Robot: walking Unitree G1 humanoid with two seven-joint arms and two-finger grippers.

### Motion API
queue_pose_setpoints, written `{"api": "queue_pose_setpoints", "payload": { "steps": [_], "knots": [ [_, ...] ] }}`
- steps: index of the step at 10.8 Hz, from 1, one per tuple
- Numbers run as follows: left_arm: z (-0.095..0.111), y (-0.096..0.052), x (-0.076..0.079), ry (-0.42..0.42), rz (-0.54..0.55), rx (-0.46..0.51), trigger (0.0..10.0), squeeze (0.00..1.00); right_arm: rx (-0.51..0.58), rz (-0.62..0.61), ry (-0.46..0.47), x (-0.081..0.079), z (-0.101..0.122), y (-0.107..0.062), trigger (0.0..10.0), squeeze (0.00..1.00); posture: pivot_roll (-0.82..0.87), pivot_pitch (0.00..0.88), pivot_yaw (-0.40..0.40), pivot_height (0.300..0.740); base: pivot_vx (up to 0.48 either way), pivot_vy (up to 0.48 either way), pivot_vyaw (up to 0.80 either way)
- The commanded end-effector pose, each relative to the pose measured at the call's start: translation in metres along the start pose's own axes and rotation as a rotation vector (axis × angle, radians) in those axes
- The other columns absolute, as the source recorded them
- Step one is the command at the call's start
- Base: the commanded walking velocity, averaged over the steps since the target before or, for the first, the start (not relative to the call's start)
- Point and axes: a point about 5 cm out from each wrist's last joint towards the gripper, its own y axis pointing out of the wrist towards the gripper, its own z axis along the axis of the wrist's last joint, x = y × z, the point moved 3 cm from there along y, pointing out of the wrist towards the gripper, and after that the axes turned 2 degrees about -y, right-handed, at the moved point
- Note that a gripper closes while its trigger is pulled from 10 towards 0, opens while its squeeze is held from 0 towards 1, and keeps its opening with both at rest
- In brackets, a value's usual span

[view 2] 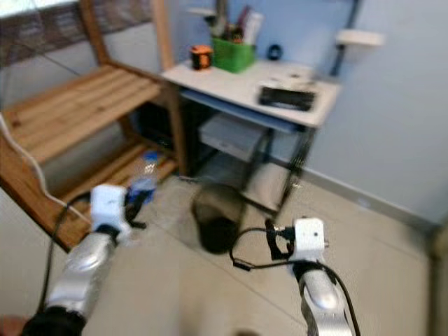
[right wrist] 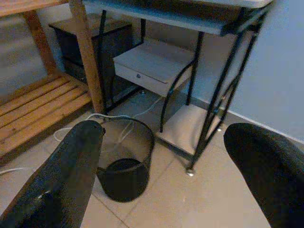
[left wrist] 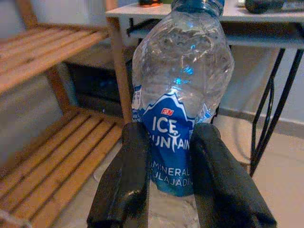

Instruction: Clean up the room

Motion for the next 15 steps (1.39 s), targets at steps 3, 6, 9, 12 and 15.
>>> {"api": "queue_pose_setpoints", "payload": {
  "steps": [3,6,9,12,15],
  "knots": [
    [0.014,0.002,0.009,0.033,-0.018,0.066,10.0,0.00,0.026,0.008,-0.001,-0.002,0.007,0.002,10.0,0.08,-0.13,0.000,0.037,0.740,0.080,0.000,0.00],
    [0.012,0.003,0.003,0.018,0.023,0.051,10.0,0.00,0.024,0.019,-0.001,-0.004,0.008,0.004,10.0,0.09,-0.13,0.000,0.034,0.740,0.326,-0.326,0.00],
    [0.015,0.003,-0.001,0.001,0.040,0.064,10.0,0.00,0.026,0.027,-0.002,-0.005,0.009,0.007,10.0,0.09,-0.12,0.000,0.036,0.740,0.356,-0.316,0.00],
    [0.014,0.005,-0.004,-0.003,0.039,0.050,10.0,0.00,0.027,0.027,0.001,-0.006,0.009,0.009,10.0,0.09,-0.12,0.000,0.044,0.740,0.366,-0.306,0.00],
    [0.007,0.007,0.000,0.007,0.011,0.025,10.0,0.00,0.024,0.023,0.009,-0.008,0.006,0.004,10.0,0.09,-0.13,0.000,0.054,0.740,0.368,-0.305,0.00]
  ]
}}
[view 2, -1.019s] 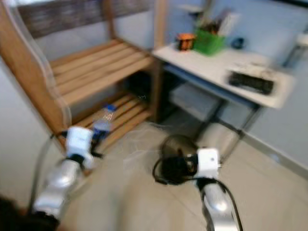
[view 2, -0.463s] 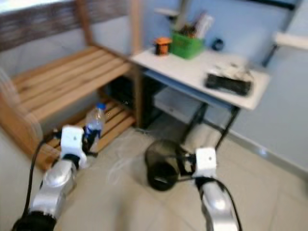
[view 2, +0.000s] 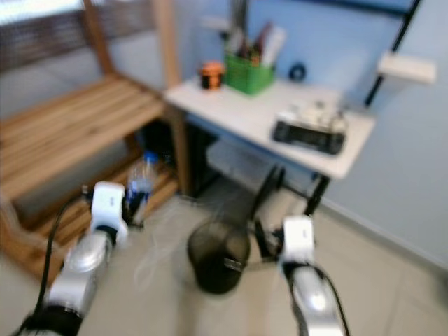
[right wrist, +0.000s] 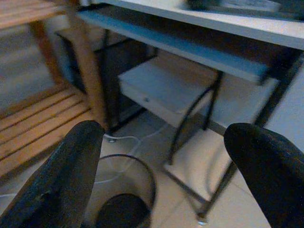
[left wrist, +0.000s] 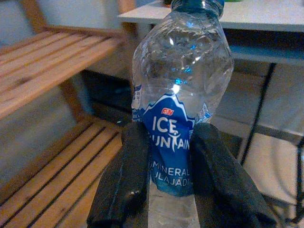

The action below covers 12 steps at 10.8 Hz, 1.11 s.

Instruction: Clean up the room

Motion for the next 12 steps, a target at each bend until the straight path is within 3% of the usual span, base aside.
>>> {"api": "queue_pose_setpoints", "payload": {
  "steps": [1,3,4,5,6,8,9,11,12],
  "knots": [
    [0.008,0.006,0.013,0.009,-0.048,0.028,10.0,0.00,0.004,-0.020,-0.020,0.007,0.003,-0.002,10.0,0.09,-0.14,0.000,0.054,0.740,0.368,-0.304,0.00],
    [0.005,0.009,0.018,-0.001,-0.054,0.018,10.0,0.00,-0.006,-0.002,-0.027,0.007,0.000,-0.006,10.0,0.07,-0.15,0.000,0.050,0.740,0.375,-0.296,0.00],
    [0.000,0.010,0.018,0.007,-0.048,-0.005,10.0,0.00,-0.060,0.076,-0.054,0.000,-0.008,-0.011,10.0,0.00,-0.15,0.000,0.040,0.740,0.000,0.000,0.00],
    [-0.012,0.012,0.011,0.001,-0.013,-0.061,10.0,0.00,-0.136,0.190,-0.095,-0.009,-0.021,-0.019,10.0,0.00,-0.15,0.000,0.026,0.740,0.000,0.000,0.00],
    [-0.015,0.012,0.011,0.007,-0.009,-0.069,10.0,0.00,-0.140,0.202,-0.108,-0.009,-0.022,-0.021,10.0,0.00,-0.16,0.001,0.020,0.740,0.000,0.000,0.00],
    [-0.043,0.006,0.002,0.066,0.034,-0.186,10.0,0.00,-0.171,0.247,-0.130,-0.002,-0.025,-0.036,10.0,0.00,-0.18,0.039,-0.031,0.740,0.000,0.000,0.00],
    [-0.057,0.001,0.001,0.116,0.042,-0.245,10.0,0.00,-0.187,0.248,-0.146,0.008,-0.025,-0.046,10.0,0.00,-0.21,0.060,-0.059,0.740,0.000,0.000,0.00],
    [-0.091,-0.025,-0.030,0.233,0.166,-0.406,10.0,0.00,-0.207,0.275,-0.184,0.017,-0.021,-0.062,10.0,0.00,-0.27,0.104,-0.097,0.740,0.000,0.000,0.00],
    [-0.102,-0.036,-0.038,0.261,0.198,-0.455,10.0,0.00,-0.211,0.281,-0.191,0.022,-0.019,-0.068,10.0,0.00,-0.29,0.120,-0.111,0.740,0.000,0.000,0.00]
  ]
}}
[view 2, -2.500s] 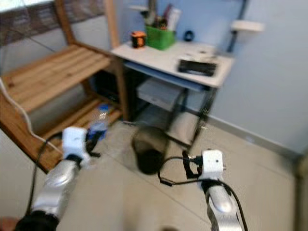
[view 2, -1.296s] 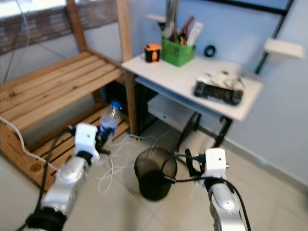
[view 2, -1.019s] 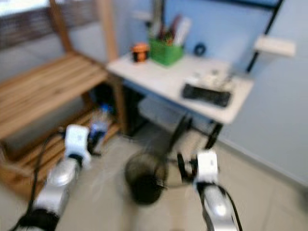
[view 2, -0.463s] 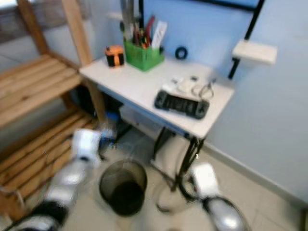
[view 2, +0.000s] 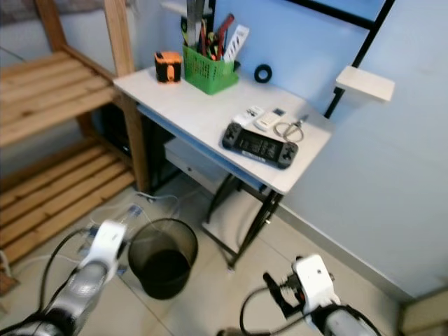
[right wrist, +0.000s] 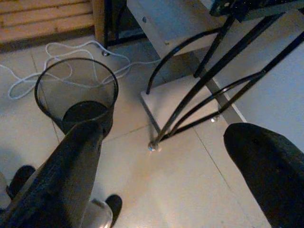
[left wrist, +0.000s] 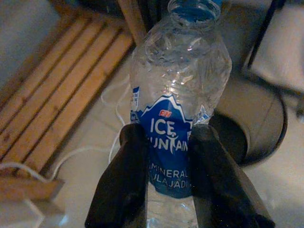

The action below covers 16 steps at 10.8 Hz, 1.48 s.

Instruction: Clean up the room

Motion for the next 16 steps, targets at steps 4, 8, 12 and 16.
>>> {"api": "queue_pose_setpoints", "payload": {
  "steps": [4,8,12,16],
  "knots": [
    [0.010,-0.002,0.002,-0.146,0.009,0.090,10.0,0.00,0.028,-0.042,0.020,0.005,0.010,-0.010,10.0,0.00,-0.29,0.120,-0.100,0.740,0.000,0.000,0.00],
    [0.098,-0.054,0.022,-0.281,-0.059,0.516,10.0,0.00,0.154,-0.185,0.200,0.003,0.022,-0.005,10.0,0.00,-0.16,0.108,-0.016,0.740,0.000,0.000,0.00],
    [0.145,-0.113,0.018,-0.109,-0.201,0.711,10.0,0.00,0.268,-0.234,0.211,0.009,0.051,-0.017,10.0,0.00,-0.11,0.057,0.025,0.740,0.000,0.000,0.00],
    [0.155,-0.105,0.017,-0.198,-0.197,0.678,10.0,0.00,0.275,-0.212,0.158,0.011,0.064,0.004,10.0,0.00,-0.11,0.029,0.014,0.740,0.181,0.000,0.00]
  ]
}}
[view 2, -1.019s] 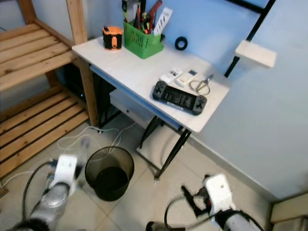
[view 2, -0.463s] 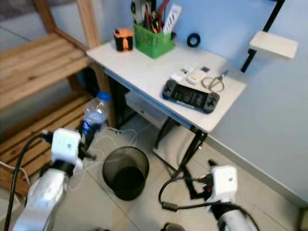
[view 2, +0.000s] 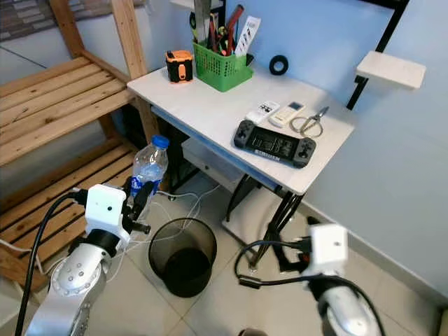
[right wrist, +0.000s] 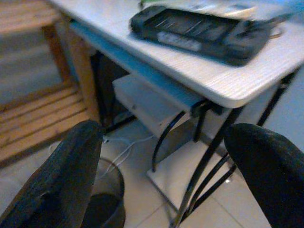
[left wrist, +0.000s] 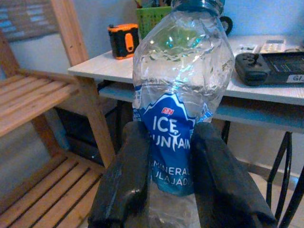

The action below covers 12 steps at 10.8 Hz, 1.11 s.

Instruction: Clean up the room

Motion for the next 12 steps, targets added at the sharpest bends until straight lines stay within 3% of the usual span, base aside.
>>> {"api": "queue_pose_setpoints", "payload": {
  "steps": [1,3,6,7,9,10,11,12],
  "knots": [
    [0.005,-0.001,-0.004,0.004,0.014,0.014,10.0,0.00,-0.008,0.028,-0.022,-0.004,-0.001,0.002,10.0,0.00,-0.11,0.032,0.011,0.740,0.480,0.000,0.74],
    [0.002,0.001,-0.003,-0.001,0.007,0.002,10.0,0.00,-0.044,0.052,-0.030,-0.008,-0.007,0.003,10.0,0.00,-0.11,0.035,0.012,0.740,0.480,0.000,0.74],
    [-0.012,0.019,-0.014,0.005,0.000,-0.053,10.0,0.00,-0.064,0.048,-0.024,-0.009,-0.011,0.004,10.0,0.00,-0.11,0.037,0.013,0.740,0.480,0.000,0.00],
    [-0.017,0.023,-0.011,0.073,-0.021,-0.087,10.0,0.00,-0.067,0.048,-0.027,-0.009,-0.013,0.004,10.0,0.00,-0.11,0.033,0.016,0.740,0.000,0.000,0.00],
    [-0.025,0.027,-0.008,0.065,-0.026,-0.115,10.0,0.00,-0.072,0.047,-0.030,-0.009,-0.014,0.003,10.0,0.00,-0.12,0.028,0.020,0.740,0.000,0.000,0.00],
    [-0.044,0.031,0.006,0.061,-0.091,-0.143,10.0,0.00,-0.092,0.054,-0.038,-0.009,-0.020,-0.002,10.0,0.00,-0.13,0.035,0.003,0.740,0.000,0.000,0.00],
    [-0.056,0.034,0.011,0.085,-0.107,-0.166,10.0,0.00,-0.113,0.074,-0.053,-0.008,-0.021,-0.005,10.0,0.00,-0.15,0.050,-0.020,0.740,0.000,0.000,0.00],
    [-0.088,0.041,0.018,0.099,-0.111,-0.271,10.0,0.00,-0.175,0.118,-0.099,-0.002,-0.028,-0.017,10.0,0.00,-0.20,0.091,-0.080,0.740,0.000,0.000,0.00]
  ]
}}
